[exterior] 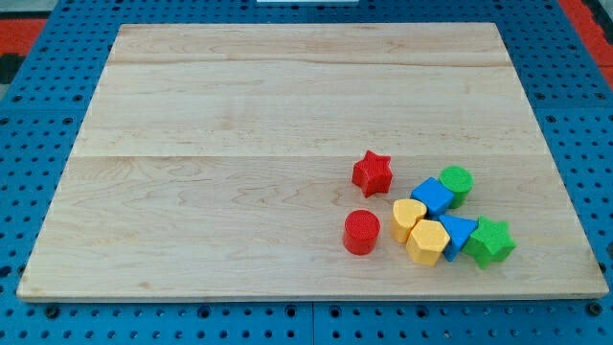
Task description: Push the green star into the blue triangle
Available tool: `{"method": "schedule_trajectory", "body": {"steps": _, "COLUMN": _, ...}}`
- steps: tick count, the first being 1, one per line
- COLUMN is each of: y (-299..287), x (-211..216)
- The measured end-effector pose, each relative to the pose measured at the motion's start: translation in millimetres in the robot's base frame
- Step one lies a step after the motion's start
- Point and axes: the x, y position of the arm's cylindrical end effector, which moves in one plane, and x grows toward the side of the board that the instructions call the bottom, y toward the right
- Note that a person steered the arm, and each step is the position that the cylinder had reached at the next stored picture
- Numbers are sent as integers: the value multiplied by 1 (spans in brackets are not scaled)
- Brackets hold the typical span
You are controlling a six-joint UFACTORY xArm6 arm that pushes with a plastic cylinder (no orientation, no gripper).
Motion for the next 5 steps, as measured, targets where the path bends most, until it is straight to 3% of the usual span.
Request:
{"method": "schedule_trajectory", "body": {"steps": 2, "y": -105, "x": -21}}
{"method": "schedule_trajectory", "body": {"steps": 5, "y": -102, "x": -19}}
